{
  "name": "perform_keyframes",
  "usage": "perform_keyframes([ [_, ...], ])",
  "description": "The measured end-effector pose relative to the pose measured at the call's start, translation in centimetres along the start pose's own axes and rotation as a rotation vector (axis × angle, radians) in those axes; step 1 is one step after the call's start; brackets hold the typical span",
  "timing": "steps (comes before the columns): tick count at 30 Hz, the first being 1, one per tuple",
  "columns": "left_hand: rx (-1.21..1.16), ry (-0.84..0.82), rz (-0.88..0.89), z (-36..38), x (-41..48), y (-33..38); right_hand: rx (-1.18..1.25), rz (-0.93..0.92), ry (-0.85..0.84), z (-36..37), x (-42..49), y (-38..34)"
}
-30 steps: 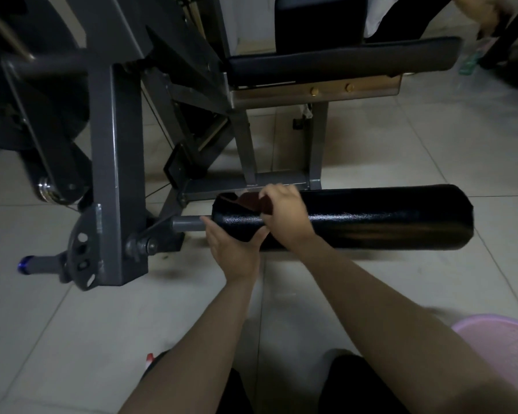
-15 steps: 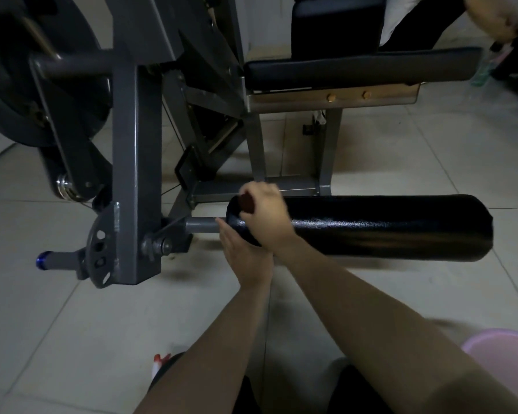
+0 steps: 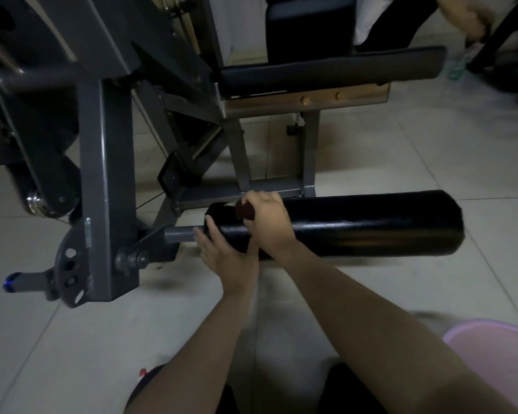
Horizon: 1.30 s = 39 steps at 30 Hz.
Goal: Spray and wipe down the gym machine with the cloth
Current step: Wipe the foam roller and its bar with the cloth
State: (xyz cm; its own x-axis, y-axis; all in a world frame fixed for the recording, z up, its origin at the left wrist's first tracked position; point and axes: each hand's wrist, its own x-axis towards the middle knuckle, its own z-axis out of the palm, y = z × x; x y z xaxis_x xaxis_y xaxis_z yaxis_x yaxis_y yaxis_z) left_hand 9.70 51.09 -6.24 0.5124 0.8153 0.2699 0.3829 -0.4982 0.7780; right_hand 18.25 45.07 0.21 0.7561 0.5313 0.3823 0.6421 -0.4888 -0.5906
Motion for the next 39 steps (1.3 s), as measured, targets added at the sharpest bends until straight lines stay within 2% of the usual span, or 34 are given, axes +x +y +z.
perform_keyframes([
  [5,0.173,-0.044,0.291,1.3,-1.6,2.5,-0.092,0.194,0.119,-6.9,-1.3,7.2],
  [8,0.253,-0.209,0.506,3.6,-3.5,5.0,-0.139,0.277,0.173,-10.4,-2.4,10.5],
  [10,0.323,-0.303,0.583,5.4,-5.4,6.7,-0.170,0.322,0.207,-12.5,-3.3,12.6],
  [17,0.365,-0.329,0.529,7.3,-6.1,7.5,-0.253,0.437,0.303,-18.0,-6.0,17.8],
  [24,0.414,-0.396,0.535,7.1,-4.0,9.2,-0.226,0.639,0.501,-22.1,-7.2,21.7],
  [28,0.481,-0.458,0.519,7.2,-2.2,10.7,-0.090,0.546,0.491,-19.8,-5.2,18.9],
  [33,0.515,-0.552,0.498,7.8,0.3,11.9,0.039,0.232,0.191,-12.1,-3.4,11.8],
  [35,0.516,-0.536,0.542,7.7,0.2,12.0,0.006,0.233,0.210,-10.9,-3.7,11.4],
  [39,0.497,-0.457,0.599,7.9,0.1,11.8,-0.140,0.287,0.284,-13.1,-5.2,14.2],
])
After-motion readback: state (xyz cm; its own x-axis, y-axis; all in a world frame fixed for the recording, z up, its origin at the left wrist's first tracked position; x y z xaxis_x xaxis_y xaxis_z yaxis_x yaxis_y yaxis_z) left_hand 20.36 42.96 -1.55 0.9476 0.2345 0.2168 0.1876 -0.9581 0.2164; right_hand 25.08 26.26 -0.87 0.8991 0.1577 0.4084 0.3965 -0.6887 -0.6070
